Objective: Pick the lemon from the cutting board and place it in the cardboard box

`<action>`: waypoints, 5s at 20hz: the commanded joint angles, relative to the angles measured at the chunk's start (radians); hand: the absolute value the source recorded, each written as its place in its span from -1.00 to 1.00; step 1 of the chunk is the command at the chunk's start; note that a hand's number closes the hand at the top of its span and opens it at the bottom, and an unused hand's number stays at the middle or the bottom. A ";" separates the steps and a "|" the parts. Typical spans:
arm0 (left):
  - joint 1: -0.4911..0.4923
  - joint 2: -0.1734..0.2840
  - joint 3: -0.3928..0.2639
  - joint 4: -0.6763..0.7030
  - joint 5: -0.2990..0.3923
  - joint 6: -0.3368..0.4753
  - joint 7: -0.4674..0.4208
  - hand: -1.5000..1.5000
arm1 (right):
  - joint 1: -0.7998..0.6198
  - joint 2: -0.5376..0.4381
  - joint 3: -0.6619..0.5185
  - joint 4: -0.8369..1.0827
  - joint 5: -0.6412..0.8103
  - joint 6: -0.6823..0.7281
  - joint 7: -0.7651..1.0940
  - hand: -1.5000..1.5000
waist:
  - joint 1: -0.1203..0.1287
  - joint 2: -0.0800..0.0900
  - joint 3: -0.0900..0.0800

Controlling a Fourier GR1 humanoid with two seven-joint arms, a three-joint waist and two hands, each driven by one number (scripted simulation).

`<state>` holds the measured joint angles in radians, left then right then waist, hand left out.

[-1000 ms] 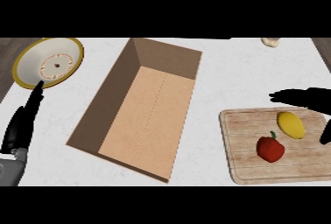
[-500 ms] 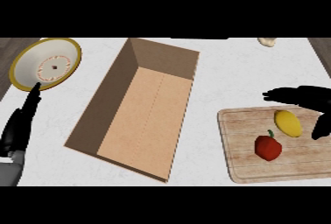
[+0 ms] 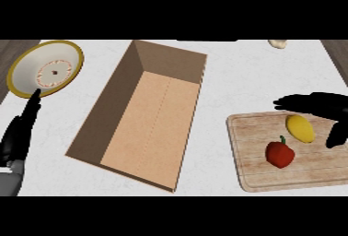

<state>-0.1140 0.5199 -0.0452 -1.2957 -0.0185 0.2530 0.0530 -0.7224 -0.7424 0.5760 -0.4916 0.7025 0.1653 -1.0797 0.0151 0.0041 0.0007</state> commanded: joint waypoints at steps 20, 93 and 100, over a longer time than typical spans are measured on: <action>0.050 -0.056 0.073 -0.008 -0.060 -0.036 -0.041 0.00 | 0.063 0.147 -0.152 0.042 0.072 -0.251 0.009 1.00 | -0.003 -0.001 0.000; -0.101 -0.122 0.114 0.044 -0.170 -0.136 -0.022 0.00 | -0.509 0.742 0.071 -0.104 -0.813 -0.467 0.975 -1.00 | 0.098 0.021 -0.002; -0.106 -0.128 0.128 0.003 -0.172 -0.116 0.048 0.00 | -0.487 0.742 -0.102 -0.034 -0.955 -0.472 0.785 -1.00 | 0.048 0.015 0.000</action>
<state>-0.1982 0.3841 0.0697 -1.2790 -0.1935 0.1358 0.0590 -1.2225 -0.0001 0.5472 -0.5630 -0.1861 -0.3122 -0.1915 0.0822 0.0198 -0.0004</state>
